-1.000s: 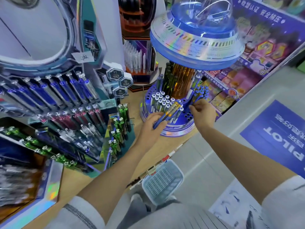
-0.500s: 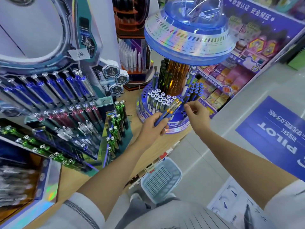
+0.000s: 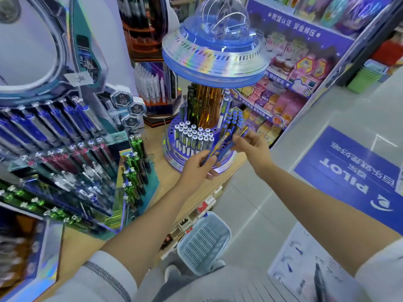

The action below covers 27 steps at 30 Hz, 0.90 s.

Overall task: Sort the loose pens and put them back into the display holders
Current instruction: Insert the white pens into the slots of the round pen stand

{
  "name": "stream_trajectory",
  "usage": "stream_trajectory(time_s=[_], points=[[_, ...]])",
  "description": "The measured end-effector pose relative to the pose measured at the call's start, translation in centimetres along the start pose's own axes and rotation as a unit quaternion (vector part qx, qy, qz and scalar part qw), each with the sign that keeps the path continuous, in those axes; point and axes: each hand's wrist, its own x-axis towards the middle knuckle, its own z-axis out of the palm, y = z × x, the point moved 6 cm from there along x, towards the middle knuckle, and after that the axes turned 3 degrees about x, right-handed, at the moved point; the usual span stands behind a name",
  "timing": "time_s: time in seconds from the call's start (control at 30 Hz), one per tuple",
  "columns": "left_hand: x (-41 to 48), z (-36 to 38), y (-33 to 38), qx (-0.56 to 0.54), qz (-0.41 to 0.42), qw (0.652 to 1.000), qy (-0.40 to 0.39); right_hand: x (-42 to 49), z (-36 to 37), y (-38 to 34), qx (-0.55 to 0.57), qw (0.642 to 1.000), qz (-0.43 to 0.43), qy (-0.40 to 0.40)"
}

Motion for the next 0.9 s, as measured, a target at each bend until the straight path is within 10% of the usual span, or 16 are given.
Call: stream_trajectory(time_s=[0.17, 0.47, 0.9], points=[[0.5, -1.5, 0.3, 0.060, 0.010, 0.997, 0.041, 2.0, -2.2, -1.3, -0.070, 0.990, -0.043, 0.111], [1.4, -3.2, -0.9, 0.095, 0.012, 0.994, 0.050, 3.7, 0.0, 0.9, -0.257, 0.960, -0.021, 0.108], [1.6, -3.2, -0.3, 0.100, 0.022, 0.994, 0.046, 4.6, 0.1, 1.6, -0.248, 0.964, 0.001, 0.097]])
